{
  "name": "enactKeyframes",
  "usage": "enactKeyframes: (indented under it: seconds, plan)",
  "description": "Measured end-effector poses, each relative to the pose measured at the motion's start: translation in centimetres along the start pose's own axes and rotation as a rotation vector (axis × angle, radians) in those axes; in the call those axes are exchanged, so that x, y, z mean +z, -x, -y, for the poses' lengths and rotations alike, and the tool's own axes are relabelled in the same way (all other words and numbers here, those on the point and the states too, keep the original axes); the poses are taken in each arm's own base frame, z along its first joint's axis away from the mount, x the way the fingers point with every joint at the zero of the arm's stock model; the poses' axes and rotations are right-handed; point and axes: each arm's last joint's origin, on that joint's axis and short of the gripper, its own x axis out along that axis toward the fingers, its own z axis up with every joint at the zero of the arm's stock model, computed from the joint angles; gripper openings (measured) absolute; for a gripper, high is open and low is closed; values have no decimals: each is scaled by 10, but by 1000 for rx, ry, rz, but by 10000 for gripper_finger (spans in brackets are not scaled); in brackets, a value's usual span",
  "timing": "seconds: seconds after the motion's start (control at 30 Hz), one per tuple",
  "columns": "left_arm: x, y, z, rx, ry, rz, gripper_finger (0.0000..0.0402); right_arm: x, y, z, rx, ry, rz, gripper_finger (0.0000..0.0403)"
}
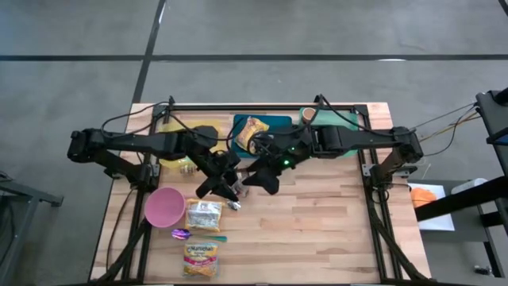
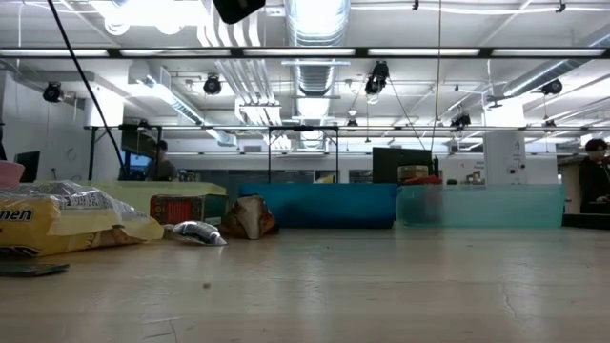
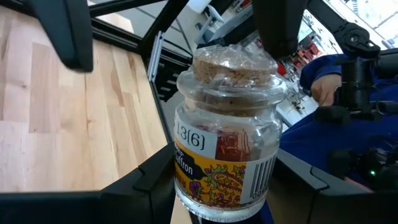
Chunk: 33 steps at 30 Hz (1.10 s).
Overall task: Pick & Place Food Item
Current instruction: Put the bottom brown seasoning bottle into the light green bin
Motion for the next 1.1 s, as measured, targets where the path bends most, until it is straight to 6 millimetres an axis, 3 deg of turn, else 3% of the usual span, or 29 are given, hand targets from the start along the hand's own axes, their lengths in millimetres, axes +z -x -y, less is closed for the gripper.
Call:
enactKeyframes:
  seconds: [0.43,0.67,0.87,1.1]
  plan:
    - [-3,1,-3,14,6,-20,194,-5,-6,-8,53,-1,-14,288]
    - [-3,1,-3,18,4,-19,194,-7,-21,-4,46,-9,-25,288]
    - [-4,1,-3,21,8,-26,194,-6,-20,-4,28,-5,-3,287]
    - [-4,1,-4,24,11,-26,194,-7,-24,-3,25,-5,-10,215]
